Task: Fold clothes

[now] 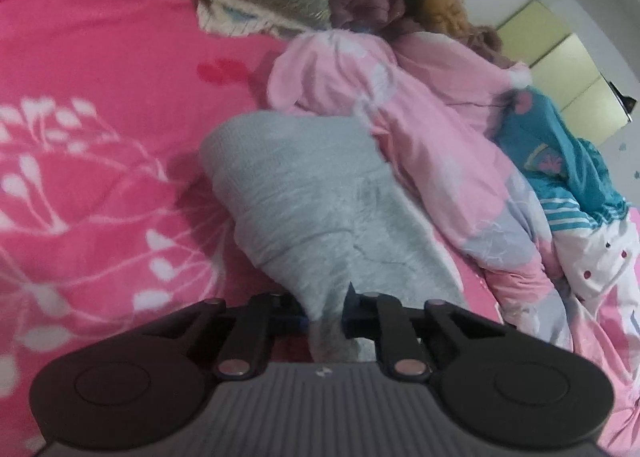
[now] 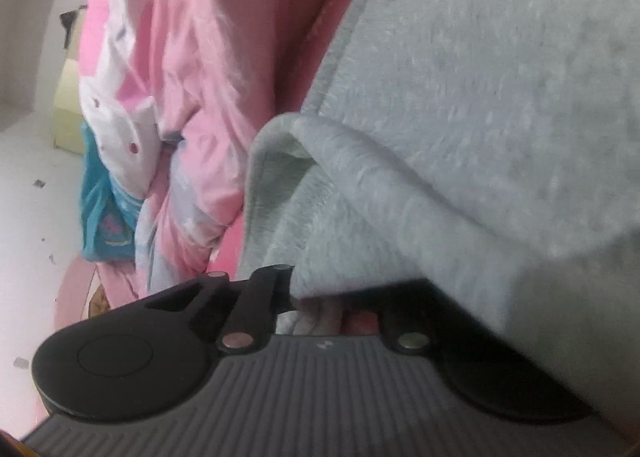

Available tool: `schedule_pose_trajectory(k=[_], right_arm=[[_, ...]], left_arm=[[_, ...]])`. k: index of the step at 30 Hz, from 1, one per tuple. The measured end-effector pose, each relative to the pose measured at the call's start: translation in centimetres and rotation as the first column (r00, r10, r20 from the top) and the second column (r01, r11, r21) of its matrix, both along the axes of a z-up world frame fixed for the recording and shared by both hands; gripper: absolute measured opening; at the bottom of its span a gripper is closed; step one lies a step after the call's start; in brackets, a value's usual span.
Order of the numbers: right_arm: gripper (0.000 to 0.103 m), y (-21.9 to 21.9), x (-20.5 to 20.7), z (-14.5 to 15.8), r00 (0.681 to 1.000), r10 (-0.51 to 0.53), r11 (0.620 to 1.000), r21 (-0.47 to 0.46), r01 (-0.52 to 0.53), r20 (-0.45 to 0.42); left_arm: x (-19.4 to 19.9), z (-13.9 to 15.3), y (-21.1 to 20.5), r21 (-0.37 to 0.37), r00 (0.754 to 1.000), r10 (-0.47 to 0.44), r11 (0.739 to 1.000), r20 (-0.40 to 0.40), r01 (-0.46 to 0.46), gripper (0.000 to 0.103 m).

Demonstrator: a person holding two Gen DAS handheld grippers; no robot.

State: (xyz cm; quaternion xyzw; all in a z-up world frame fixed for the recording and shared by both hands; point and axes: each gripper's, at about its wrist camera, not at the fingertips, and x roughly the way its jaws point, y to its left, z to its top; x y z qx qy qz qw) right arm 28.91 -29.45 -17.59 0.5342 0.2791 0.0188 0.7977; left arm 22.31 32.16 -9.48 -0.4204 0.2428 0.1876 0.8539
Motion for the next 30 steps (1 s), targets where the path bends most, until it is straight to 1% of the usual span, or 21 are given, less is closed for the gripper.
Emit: schedule_pose_trajectory(k=[3, 6, 8, 11, 14, 16, 18, 19, 20, 21, 22, 23, 24, 25, 26, 28, 30], right_arm=[[0.008, -0.8, -2.3, 1.5, 1.000, 0.006, 1.000, 0.016, -0.006, 0.024], [0.008, -2.1, -5.3, 3.4, 0.999, 0.008, 1.000, 0.027, -0.009, 0.053], [0.008, -3.1, -8.1, 4.4, 0.997, 0.017, 0.999, 0.041, -0.020, 0.070], [0.008, -4.6, -13.0, 5.1, 0.996, 0.051, 0.997, 0.055, -0.056, 0.080], [0.008, -6.2, -18.5, 4.4, 0.996, 0.074, 0.992, 0.098, -0.079, 0.057], [0.008, -6.8, -21.9, 3.4, 0.996, 0.086, 0.990, 0.107, -0.089, 0.035], [0.010, -7.1, -23.5, 1.8, 0.994, 0.109, 0.987, 0.117, -0.107, -0.011], [0.014, -7.5, -23.9, 0.9, 0.993, 0.110, 0.985, 0.137, -0.104, -0.041], [0.015, -7.8, -24.4, 0.1, 0.991, 0.112, 0.983, 0.157, -0.099, -0.071], [0.015, -8.3, -24.9, -0.3, 0.990, 0.114, 0.980, 0.173, -0.099, -0.082], [0.017, -8.7, -25.5, -0.1, 0.990, 0.116, 0.980, 0.171, -0.101, -0.081], [0.026, -9.0, -26.3, 0.9, 0.989, 0.121, 0.986, 0.129, -0.109, -0.086], [0.031, -9.3, -27.3, 2.2, 0.987, 0.129, 0.990, 0.066, -0.124, -0.094], [0.041, -9.6, -28.2, 3.5, 0.985, 0.137, 0.990, 0.002, -0.138, -0.102], [0.046, -9.7, -29.4, 4.9, 0.983, 0.145, 0.985, -0.072, -0.154, -0.111], [0.046, -9.1, -31.4, 8.2, 0.979, 0.174, 0.954, -0.229, -0.194, -0.103], [0.048, -7.3, -32.0, 11.4, 0.970, 0.236, 0.901, -0.359, -0.243, -0.062]], left_arm=[[-1.7, 2.0, -0.3, -0.005, 1.000, -0.008, 1.000, 0.004, 0.008, 0.013], [-4.4, 4.0, -0.4, -0.013, 0.999, -0.033, 0.999, 0.014, 0.033, 0.013], [-7.0, 5.1, -0.3, -0.022, 0.998, -0.054, 0.998, 0.016, 0.054, 0.013], [-12.1, 5.9, -0.1, -0.018, 0.997, -0.078, 0.997, 0.015, 0.078, 0.013], [-17.8, 5.4, -0.1, -0.033, 0.996, -0.085, 0.996, 0.005, 0.085, 0.013], [-21.1, 4.3, -0.2, -0.032, 0.996, -0.084, 0.996, -0.013, 0.084, 0.013], [-22.9, 2.4, 0.0, -0.040, 0.994, -0.102, 0.994, -0.034, 0.100, 0.014], [-23.5, 1.4, 0.1, -0.056, 0.993, -0.111, 0.992, -0.036, 0.109, 0.016], [-24.0, 0.8, 0.3, -0.071, 0.993, -0.114, 0.991, -0.031, 0.111, 0.021], [-24.4, 0.4, 0.5, -0.078, 0.994, -0.111, 0.991, -0.023, 0.108, 0.025], [-24.9, 0.3, 0.7, -0.076, 0.994, -0.104, 0.992, -0.014, 0.103, 0.034], [-25.4, 0.5, 0.9, -0.058, 0.995, -0.099, 0.993, -0.003, 0.098, 0.041], [-25.9, 0.7, 1.0, -0.036, 0.995, -0.099, 0.994, 0.003, 0.099, 0.044], [-26.4, 1.0, 1.3, -0.017, 0.995, -0.101, 0.995, 0.002, 0.101, 0.051], [-27.0, 1.2, 1.5, 0.002, 0.995, -0.101, 0.995, -0.001, 0.101, 0.054], [-28.4, 1.9, 2.1, 0.045, 0.995, -0.098, 0.994, 0.004, 0.098, 0.057], [-29.6, 2.9, 2.6, 0.107, 0.997, -0.071, 0.992, 0.014, 0.070, 0.058]])
